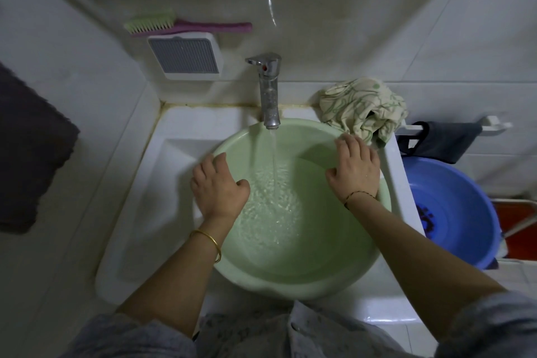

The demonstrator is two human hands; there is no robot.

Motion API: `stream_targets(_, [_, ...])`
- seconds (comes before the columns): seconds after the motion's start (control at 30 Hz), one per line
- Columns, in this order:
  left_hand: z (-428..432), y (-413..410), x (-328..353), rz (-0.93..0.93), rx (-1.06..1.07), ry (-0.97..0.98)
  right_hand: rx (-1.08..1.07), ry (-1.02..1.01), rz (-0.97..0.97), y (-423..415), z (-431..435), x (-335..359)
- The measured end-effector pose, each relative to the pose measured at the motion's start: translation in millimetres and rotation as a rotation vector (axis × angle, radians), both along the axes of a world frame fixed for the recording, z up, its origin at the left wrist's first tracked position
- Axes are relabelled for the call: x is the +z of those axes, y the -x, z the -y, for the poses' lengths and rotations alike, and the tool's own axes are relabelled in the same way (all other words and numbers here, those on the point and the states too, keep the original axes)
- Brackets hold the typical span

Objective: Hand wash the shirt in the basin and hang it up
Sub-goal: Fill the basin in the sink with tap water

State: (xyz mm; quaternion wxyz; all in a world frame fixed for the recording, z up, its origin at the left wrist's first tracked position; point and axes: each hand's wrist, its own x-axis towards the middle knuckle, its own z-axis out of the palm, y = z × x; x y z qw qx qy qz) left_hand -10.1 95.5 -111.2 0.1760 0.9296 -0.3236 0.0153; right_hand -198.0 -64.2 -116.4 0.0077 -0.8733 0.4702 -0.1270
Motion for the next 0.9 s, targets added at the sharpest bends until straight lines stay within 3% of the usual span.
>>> stream_targets(0.9, [-0.4,0.6,0.0,-0.005,0.004,0.015,0.011,0.025,0.017,0.5,1.0,-2.2])
